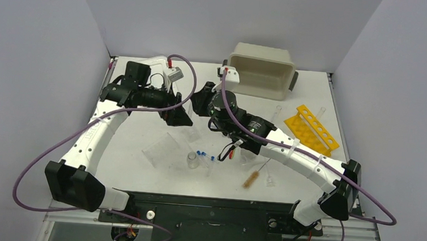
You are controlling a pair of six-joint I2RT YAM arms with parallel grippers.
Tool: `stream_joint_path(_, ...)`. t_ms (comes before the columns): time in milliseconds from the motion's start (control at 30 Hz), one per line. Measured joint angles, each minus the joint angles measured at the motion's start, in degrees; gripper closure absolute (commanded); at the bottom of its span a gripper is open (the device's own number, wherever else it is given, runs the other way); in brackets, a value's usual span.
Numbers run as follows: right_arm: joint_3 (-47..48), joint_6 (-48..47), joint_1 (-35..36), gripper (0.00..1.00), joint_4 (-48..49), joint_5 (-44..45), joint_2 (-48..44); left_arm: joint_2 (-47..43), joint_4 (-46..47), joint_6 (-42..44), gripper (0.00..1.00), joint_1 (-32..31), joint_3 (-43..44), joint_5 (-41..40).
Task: Organize the chemistry lab equipment
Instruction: Pick up the test tube at the center of the board.
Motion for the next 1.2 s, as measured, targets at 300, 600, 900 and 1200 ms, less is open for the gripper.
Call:
stream_joint_path(300,0.07,-1.64,1.40,1.00,2.93,1.11,1.99,-3.32,7.61,-4.79,0.50,0.24,-4.04,3.50)
stream_joint_path(600,0.07,-1.86,1.66,1.00,4.39,2.32,2.10,-3.67,11.61,-7.72,0.95,1.92,-5.60,4.72)
stream_joint_path(900,3.61,-0.44,-1.27,0.54,-0.09,-4.46,3.37,-3.69,9.81,-2.95,0.99,2.29,-5.60,2.12)
stream_joint_path(1200,14.01,3.52,-15.69,0.49,-12.70,-26.53,8.70,-5.03,4.72,5.62,0.99,2.75,-5.53,-3.17)
